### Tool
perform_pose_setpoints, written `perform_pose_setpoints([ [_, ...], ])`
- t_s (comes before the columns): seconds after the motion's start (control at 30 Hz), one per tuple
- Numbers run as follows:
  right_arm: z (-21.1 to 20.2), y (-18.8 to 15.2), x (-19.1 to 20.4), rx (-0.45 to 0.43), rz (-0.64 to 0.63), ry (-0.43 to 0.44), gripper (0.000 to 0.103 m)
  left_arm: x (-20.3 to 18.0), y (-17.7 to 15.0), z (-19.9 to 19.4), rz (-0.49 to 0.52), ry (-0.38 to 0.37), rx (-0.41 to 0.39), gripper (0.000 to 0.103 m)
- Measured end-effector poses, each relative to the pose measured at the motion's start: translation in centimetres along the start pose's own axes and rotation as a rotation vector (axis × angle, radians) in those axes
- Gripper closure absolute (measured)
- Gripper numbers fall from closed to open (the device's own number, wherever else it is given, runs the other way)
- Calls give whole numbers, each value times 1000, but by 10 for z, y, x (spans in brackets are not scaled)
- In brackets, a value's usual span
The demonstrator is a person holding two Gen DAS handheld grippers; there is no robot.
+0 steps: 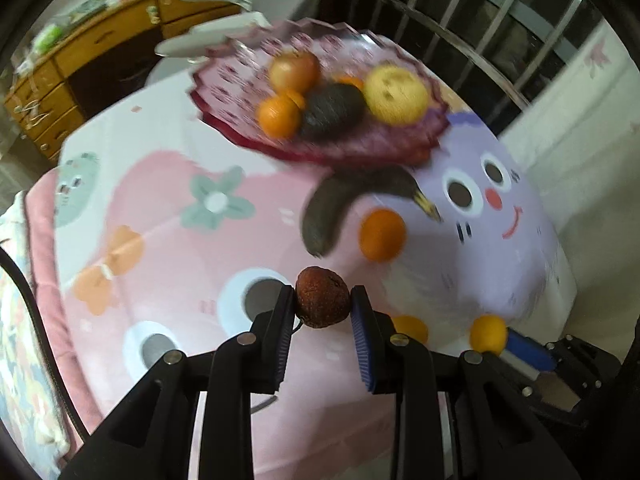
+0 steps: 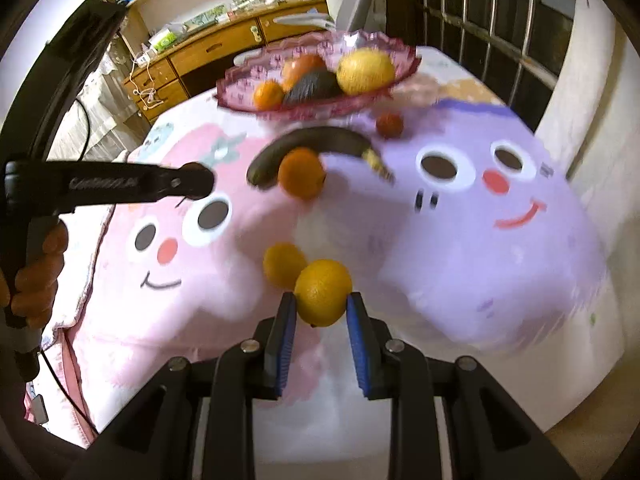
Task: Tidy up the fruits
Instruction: 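Grasp the brown lychee with the left tool while the right tool grasps a small yellow orange, then carry the lychee and small orange into the pink glass bowl and open both tools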
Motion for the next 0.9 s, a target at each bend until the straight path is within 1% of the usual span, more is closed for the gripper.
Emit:
perform_pose_setpoints([
  [0.1, -10, 18, -8, -24, -14, 2, 77, 10, 14, -20, -47, 19, -52, 77],
  [0.13, -13, 24, -10, -33, -17, 4, 77, 14, 21, -31, -67, 26, -81, 77],
  [0.2, -19, 40, -14, -50, -24, 7, 77, 15, 32, -43, -86, 21, -126, 77],
  [0.27, -26, 58, -17, -76, -32, 19, 77, 18, 45, -56, -108, 37, -167, 76],
  [0.4, -38, 90, -18, -112, -62, 49, 77, 23, 65, -74, -141, 65, -219, 76],
  [0.47, -42, 105, -16, -117, -76, 77, 77, 21, 73, -79, -145, 70, -244, 76],
  [0.63, -40, 140, -10, -118, -113, 144, 77, 19, 92, -68, -183, 37, -250, 76],
  [0.77, -29, 159, -5, -111, -155, 154, 77, 20, 100, -53, -215, 17, -233, 76],
  [0.9, -17, 169, -9, -96, -173, 146, 77, 21, 105, -39, -235, 0, -221, 76],
])
Point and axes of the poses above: each gripper's, at about its wrist camera, not at the fingertips, and z roughly the way its jaws point, x to its left, y to its top, the point moved 9 cm from there along z, roughly the way its jaws point, and after that the axes turned 15 degrees about x, right-handed, at the moved point
